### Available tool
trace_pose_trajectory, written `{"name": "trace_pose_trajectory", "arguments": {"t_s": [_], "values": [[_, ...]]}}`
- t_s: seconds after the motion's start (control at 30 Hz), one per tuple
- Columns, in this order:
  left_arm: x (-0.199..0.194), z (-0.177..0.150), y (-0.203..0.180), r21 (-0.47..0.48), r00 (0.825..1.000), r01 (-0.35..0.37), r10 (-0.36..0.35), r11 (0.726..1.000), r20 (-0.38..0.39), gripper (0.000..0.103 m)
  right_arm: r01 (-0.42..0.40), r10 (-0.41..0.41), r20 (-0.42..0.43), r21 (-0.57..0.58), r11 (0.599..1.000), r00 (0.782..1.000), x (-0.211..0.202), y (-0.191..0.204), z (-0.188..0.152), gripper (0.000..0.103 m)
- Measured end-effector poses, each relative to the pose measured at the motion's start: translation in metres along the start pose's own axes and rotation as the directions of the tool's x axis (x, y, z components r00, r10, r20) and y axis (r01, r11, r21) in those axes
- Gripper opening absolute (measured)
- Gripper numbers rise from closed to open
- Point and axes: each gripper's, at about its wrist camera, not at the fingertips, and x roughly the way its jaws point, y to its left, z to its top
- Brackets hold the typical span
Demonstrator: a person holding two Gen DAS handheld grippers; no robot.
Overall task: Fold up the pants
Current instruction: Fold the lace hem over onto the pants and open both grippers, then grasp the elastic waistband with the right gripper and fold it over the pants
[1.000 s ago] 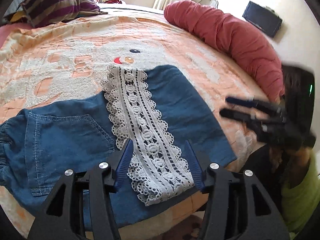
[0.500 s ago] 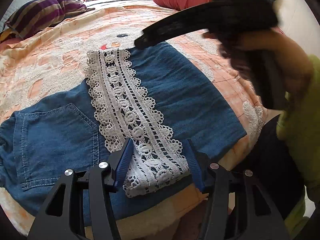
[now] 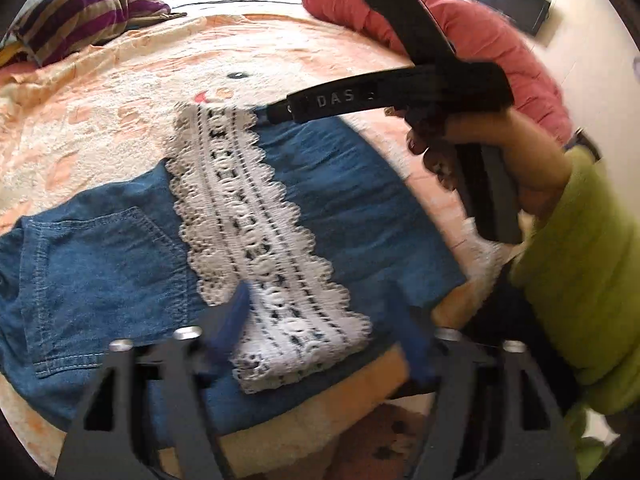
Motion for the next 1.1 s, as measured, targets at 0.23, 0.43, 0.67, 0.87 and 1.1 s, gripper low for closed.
{"name": "trace_pose_trajectory", "arguments": {"t_s": [0.23,0.43,0.67,0.87,1.1], "values": [[-0.017,0.0,-0.012,0.042,0.997,-0.049,0.047,0.998,0.055,0.073,-0.032,0.032,0.126,0.001,0.999,0.992,-0.037,-0.001,-0.001,0.078],[-0.033,0.001,-0.018,0.067,0.983,-0.148,0.14,0.987,0.116,0.096,-0.07,0.066,0.189,0.013,0.997,0.98,-0.051,0.0,0.005,0.087],[-0.046,-0.002,-0.003,0.01,0.969,-0.208,0.204,0.978,0.136,0.096,-0.099,0.104,0.229,-0.031,0.995,0.968,-0.061,0.017,0.01,0.091],[-0.06,-0.007,0.006,-0.041,0.961,-0.227,0.23,0.973,0.156,0.097,-0.151,0.159,0.224,-0.053,0.987,0.962,-0.06,0.038,0.015,0.093],[-0.081,-0.021,0.029,-0.152,0.957,-0.218,0.242,0.964,0.161,0.097,-0.153,0.179,0.175,-0.151,0.977,0.968,-0.059,0.074,0.021,0.094]]}}
